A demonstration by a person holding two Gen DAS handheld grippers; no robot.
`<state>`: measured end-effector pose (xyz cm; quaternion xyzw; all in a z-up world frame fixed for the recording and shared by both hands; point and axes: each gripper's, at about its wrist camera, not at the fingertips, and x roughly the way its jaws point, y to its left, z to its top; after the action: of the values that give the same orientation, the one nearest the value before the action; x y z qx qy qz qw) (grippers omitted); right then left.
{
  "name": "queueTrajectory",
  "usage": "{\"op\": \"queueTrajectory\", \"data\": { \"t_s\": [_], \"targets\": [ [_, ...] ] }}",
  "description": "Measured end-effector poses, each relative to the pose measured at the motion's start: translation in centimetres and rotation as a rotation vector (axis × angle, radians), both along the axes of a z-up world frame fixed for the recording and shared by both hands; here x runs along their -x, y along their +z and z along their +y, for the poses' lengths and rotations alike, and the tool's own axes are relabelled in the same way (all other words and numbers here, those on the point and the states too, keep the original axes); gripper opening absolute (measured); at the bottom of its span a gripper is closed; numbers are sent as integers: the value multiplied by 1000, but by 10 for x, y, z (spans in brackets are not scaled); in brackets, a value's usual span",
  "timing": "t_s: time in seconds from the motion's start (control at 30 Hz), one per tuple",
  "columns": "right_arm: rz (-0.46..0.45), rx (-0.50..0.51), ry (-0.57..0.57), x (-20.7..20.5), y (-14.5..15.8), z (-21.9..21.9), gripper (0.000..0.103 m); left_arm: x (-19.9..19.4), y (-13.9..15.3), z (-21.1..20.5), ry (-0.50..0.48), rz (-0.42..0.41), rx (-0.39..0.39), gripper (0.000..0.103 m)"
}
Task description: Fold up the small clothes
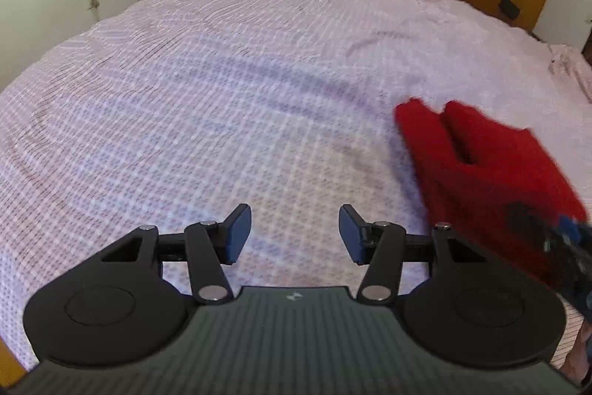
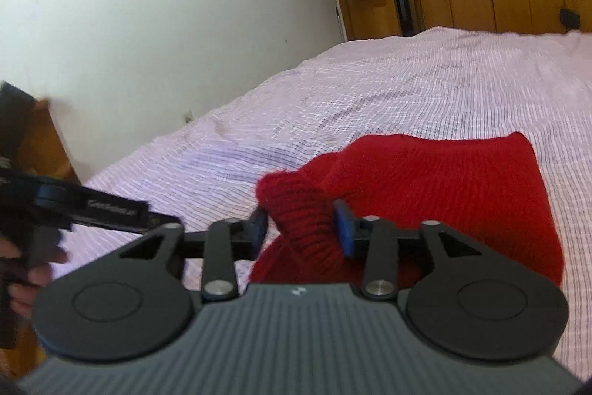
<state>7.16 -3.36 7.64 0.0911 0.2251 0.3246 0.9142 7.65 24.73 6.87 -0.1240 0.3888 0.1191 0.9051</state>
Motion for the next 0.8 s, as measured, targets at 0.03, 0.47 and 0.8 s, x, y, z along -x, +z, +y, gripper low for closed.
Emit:
{"op": "queueTrajectory", "data": {
  "t_s": [0.03, 0.47, 0.8],
  "targets": [
    [10, -30, 9, 6, 4, -7, 54, -2, 3, -3, -9, -7, 10, 58],
    [106, -155, -203, -2, 12, -96, 64, -54, 40, -73, -145, -60, 62, 59],
    [235, -248, -357, -27, -24, -135, 68, -121, 13, -113, -186, -2, 149, 68]
  ]
}}
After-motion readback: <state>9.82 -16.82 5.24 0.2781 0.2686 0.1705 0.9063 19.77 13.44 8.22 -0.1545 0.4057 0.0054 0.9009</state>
